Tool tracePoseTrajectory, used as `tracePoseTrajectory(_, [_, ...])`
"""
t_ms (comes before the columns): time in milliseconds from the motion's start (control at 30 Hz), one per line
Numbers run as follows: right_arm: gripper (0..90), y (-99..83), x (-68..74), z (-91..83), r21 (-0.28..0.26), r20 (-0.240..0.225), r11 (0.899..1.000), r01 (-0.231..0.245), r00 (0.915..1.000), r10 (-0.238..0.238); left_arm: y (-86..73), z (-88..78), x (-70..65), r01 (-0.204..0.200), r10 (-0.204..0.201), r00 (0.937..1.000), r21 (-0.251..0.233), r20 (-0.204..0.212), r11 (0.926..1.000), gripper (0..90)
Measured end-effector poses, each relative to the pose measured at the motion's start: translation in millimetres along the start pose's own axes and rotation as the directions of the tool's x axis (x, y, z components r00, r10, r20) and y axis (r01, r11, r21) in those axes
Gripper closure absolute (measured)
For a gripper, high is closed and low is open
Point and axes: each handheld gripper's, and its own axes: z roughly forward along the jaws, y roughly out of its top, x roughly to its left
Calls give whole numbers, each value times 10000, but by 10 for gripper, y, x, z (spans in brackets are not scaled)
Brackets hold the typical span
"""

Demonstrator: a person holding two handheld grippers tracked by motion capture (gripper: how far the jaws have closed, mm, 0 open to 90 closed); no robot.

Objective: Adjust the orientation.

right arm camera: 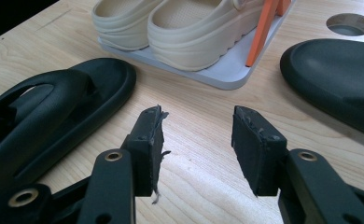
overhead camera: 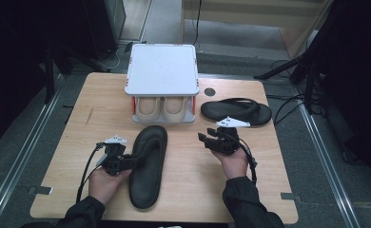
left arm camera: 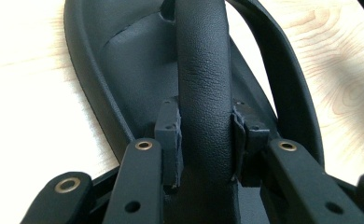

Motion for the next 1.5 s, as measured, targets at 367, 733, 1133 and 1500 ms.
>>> tracePoseTrajectory(367, [539, -5, 5, -2, 31, -123, 10000, -63, 9999, 64, 25, 13, 5, -56, 55, 9999, 84, 156, 9999, 595])
tracePoseTrajectory(733, [539, -8, -14, -9, 51, 4, 10000, -68, 10000, 68, 102, -176, -65, -761, 762, 9969, -90, 184, 9971, 448])
tracePoseTrajectory(1133, [542, -44, -78, -68, 14, 230, 9997, -225, 9995, 225, 170, -340, 139, -816, 816, 9966, 21, 64, 9967, 403])
tracePoseTrajectory(1500, [600, -98, -210, -204, -230, 463, 9972, -710, 9963, 720, 223, -398, 280, -1154, 1152, 9933, -149, -112, 9932, 387])
